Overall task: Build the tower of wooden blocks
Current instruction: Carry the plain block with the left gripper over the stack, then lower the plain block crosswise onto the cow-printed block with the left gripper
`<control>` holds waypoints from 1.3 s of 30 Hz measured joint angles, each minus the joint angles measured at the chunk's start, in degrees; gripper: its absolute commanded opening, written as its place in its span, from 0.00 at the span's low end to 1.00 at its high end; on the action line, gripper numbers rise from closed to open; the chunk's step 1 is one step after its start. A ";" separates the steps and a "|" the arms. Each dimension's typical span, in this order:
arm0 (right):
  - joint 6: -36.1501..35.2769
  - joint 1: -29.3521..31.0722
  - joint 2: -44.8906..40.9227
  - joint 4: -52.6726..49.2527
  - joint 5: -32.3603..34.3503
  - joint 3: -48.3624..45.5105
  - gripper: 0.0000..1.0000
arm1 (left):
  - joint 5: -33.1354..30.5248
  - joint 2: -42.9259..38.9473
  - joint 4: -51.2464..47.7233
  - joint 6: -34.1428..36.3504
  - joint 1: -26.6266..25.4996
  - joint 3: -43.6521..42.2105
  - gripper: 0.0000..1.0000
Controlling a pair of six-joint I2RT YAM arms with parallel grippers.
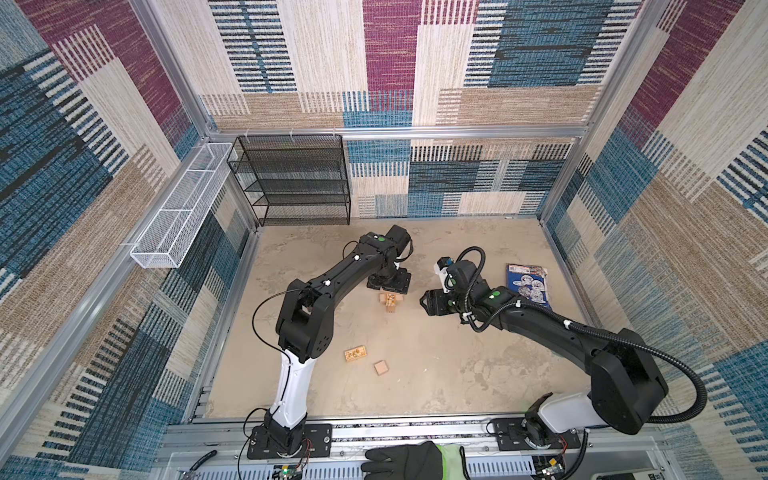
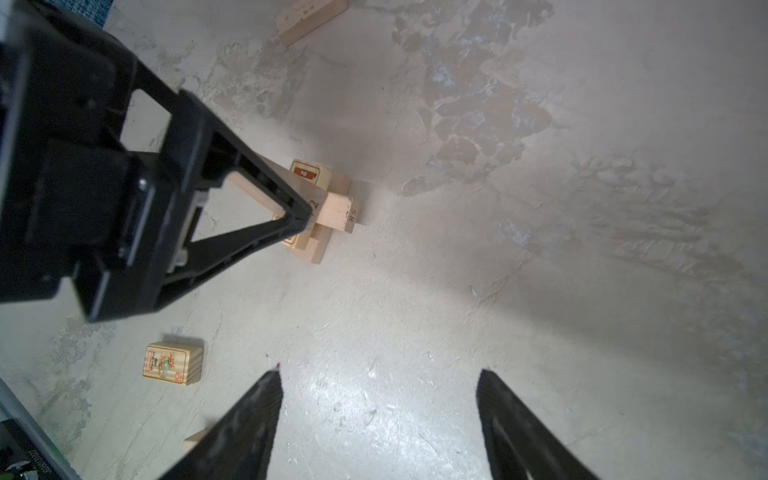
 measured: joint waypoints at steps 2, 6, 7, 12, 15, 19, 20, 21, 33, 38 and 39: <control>-0.04 0.00 0.20 -0.02 0.02 0.09 0.77 | -0.59 0.22 -0.07 0.15 0.00 0.09 0.66; -0.17 0.00 0.76 -0.11 0.26 0.37 0.77 | -0.68 0.63 -0.11 0.31 0.00 0.15 0.66; -0.17 0.00 1.03 -0.11 0.52 0.57 0.77 | -0.70 0.72 -0.13 0.31 -0.02 0.15 0.66; -0.20 -0.04 1.57 -0.13 0.55 1.46 0.78 | -0.76 0.83 -0.17 0.26 0.00 0.15 0.67; -0.22 -0.04 1.86 -0.13 0.96 1.79 0.78 | -0.85 1.11 -0.20 0.04 -0.02 0.15 0.67; -0.33 -0.04 1.90 -0.22 1.14 1.88 0.78 | -0.98 1.49 -0.20 -0.42 -0.02 0.15 0.68; -0.44 -0.04 1.90 -0.33 1.14 1.88 0.78 | -1.01 1.51 -0.20 -0.63 0.00 0.15 0.68; -0.44 -0.04 1.90 -0.44 1.22 1.88 0.79 | -1.01 1.57 -0.20 -1.07 -0.02 0.17 0.68; -0.44 -0.04 1.68 -0.55 1.60 1.70 0.79 | -2.21 2.23 -0.24 -1.86 0.00 0.81 0.69; -0.63 -0.04 1.75 -0.55 1.60 1.70 0.79 | -2.14 2.45 -0.24 -2.08 0.00 1.20 0.69; -0.63 -0.04 1.84 -0.55 1.60 1.70 0.79 | -2.05 2.49 -0.24 -2.12 0.00 1.22 0.69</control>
